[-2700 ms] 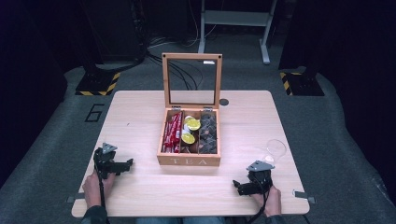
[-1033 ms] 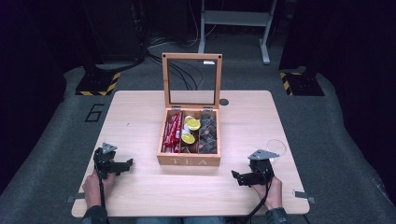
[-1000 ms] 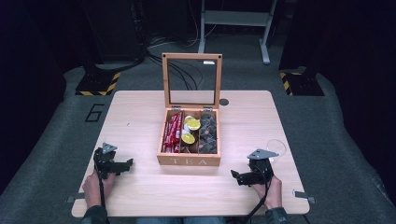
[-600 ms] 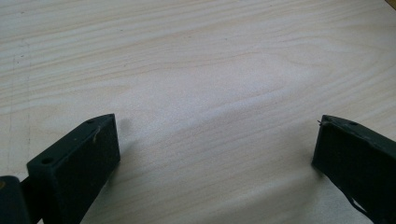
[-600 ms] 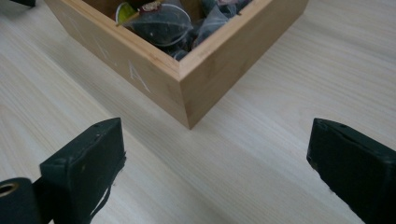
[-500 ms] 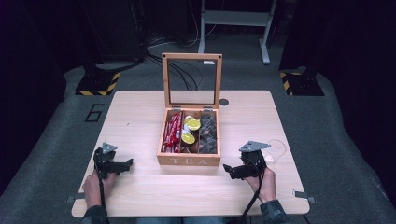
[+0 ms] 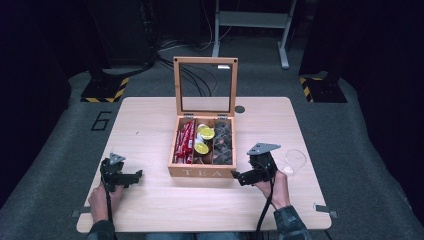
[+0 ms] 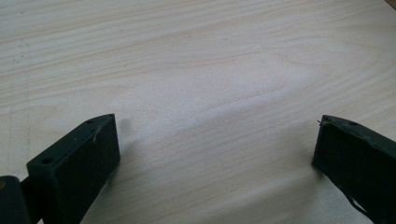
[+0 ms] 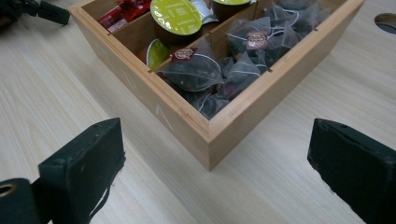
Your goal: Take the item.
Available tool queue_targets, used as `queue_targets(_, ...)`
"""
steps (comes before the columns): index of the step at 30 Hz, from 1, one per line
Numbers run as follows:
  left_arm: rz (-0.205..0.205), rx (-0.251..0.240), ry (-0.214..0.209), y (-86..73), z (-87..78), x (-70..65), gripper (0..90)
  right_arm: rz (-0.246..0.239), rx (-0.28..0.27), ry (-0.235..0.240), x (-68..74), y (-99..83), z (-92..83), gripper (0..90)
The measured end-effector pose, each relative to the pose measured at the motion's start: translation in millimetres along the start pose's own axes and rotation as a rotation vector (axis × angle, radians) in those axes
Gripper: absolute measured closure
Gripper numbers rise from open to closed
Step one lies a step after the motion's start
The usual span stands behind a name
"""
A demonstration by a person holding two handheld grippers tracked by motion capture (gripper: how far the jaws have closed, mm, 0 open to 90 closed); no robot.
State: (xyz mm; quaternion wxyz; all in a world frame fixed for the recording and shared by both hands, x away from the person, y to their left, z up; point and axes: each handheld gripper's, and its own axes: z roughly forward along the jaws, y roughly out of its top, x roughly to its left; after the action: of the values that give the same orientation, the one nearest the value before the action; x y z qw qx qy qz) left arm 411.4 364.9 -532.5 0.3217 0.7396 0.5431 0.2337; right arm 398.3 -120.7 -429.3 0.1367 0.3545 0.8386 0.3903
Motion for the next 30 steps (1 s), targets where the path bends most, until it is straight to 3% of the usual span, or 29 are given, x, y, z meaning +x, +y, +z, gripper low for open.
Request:
queue_targets(6, -0.001, -0.003, -0.001, -0.1, 0.2, 0.0, 0.2, -0.012, -0.016, 0.021, 2.2, 12.7, 8.0, 6.7)
queue_targets(20, -0.003, -0.001, -0.003, -0.1, 0.2, -0.1, 0.2, -0.028, 0.006, 0.063, 5.4, 36.7, 32.7, 14.9)
queue_targets(24, -0.003, -0.001, -0.003, -0.1, 0.2, 0.0, 0.1, -0.029, 0.027, 0.063, 5.9, 41.2, 42.9, 24.1)
queue_targets(30, -0.003, -0.001, -0.003, -0.1, 0.2, 0.0, 0.2, 0.008, 0.053, 0.049, 5.4, 45.5, 55.7, 38.1)
